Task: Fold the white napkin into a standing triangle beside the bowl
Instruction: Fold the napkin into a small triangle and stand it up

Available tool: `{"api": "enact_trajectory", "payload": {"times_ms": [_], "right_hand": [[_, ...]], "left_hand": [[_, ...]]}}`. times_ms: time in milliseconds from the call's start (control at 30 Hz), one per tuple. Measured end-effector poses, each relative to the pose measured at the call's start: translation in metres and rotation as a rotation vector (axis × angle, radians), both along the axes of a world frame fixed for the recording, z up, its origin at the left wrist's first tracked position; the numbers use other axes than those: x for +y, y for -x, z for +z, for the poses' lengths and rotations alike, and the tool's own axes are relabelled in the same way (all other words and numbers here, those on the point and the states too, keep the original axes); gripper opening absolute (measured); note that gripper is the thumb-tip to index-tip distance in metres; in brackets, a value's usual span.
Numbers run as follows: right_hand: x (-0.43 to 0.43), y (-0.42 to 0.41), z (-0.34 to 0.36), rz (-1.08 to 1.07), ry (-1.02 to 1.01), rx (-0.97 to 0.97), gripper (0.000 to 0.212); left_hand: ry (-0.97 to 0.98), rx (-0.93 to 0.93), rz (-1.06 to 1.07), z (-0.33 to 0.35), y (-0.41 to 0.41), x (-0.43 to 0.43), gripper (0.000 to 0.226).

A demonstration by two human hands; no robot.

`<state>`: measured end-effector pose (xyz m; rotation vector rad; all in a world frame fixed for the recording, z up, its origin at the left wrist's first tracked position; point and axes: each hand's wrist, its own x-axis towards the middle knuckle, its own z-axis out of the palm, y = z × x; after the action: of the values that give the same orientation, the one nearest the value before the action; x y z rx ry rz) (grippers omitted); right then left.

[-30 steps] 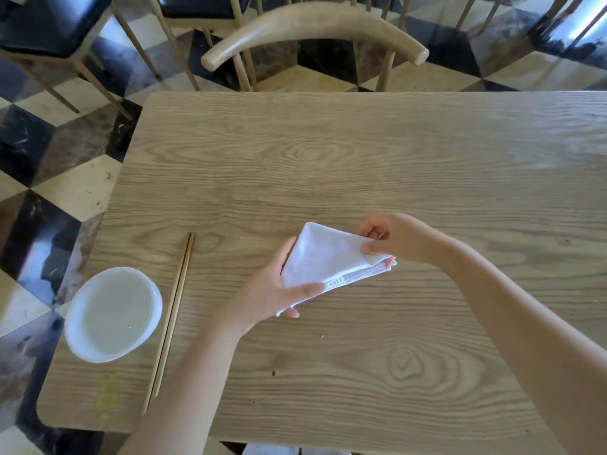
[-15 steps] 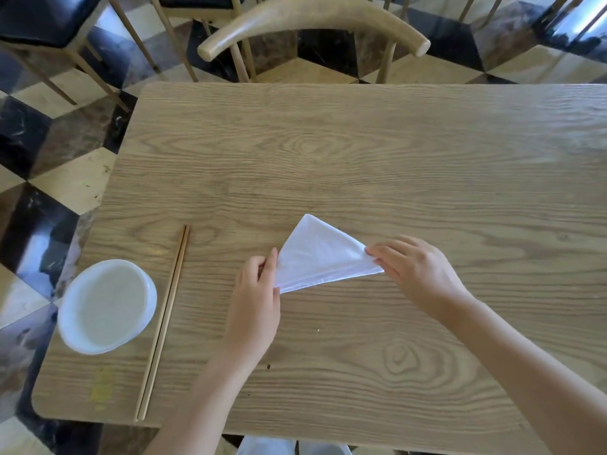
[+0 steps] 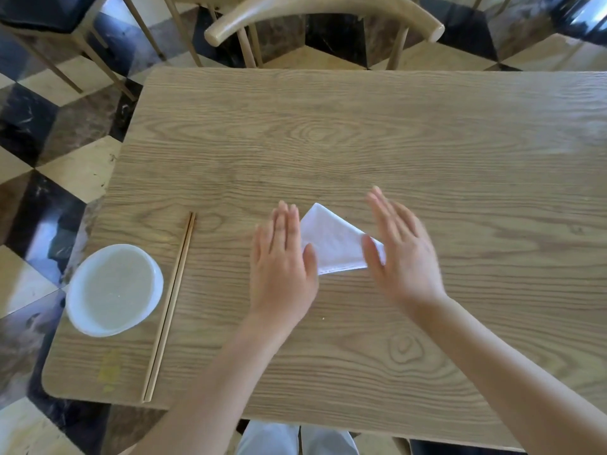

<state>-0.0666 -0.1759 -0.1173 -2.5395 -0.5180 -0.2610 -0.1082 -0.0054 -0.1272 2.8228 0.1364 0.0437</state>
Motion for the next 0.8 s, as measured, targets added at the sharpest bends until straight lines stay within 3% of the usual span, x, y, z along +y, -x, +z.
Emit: {"api": "enact_trajectory", "payload": {"times_ms": [167, 300, 567, 700, 800], "right_hand": [[0.055, -0.004, -0.026, 0.304, 0.197, 0.241, 0.06], [0.031, -0.006, -0.04, 0.311, 0.386, 0.132, 0.062], [-0.031, -0.001, -0.04, 0.132, 0.447, 0.165, 0.056], [-0.031, 0.002, -0.041, 0.123, 0.431, 0.188, 0.057], [-0.033, 0.001, -0.041, 0.148, 0.423, 0.204, 0.053]], "left_hand": [[-0.09, 0.052, 0.136, -0.039, 0.007, -0.037, 0.061], [-0.116, -0.012, 0.109, -0.042, 0.017, -0.031, 0.054], [-0.126, 0.023, 0.057, -0.04, 0.03, -0.009, 0.058], [0.018, -0.016, 0.103, -0.027, 0.024, -0.002, 0.058], [0.267, 0.055, 0.194, -0.005, -0.005, 0.005, 0.058]]}}
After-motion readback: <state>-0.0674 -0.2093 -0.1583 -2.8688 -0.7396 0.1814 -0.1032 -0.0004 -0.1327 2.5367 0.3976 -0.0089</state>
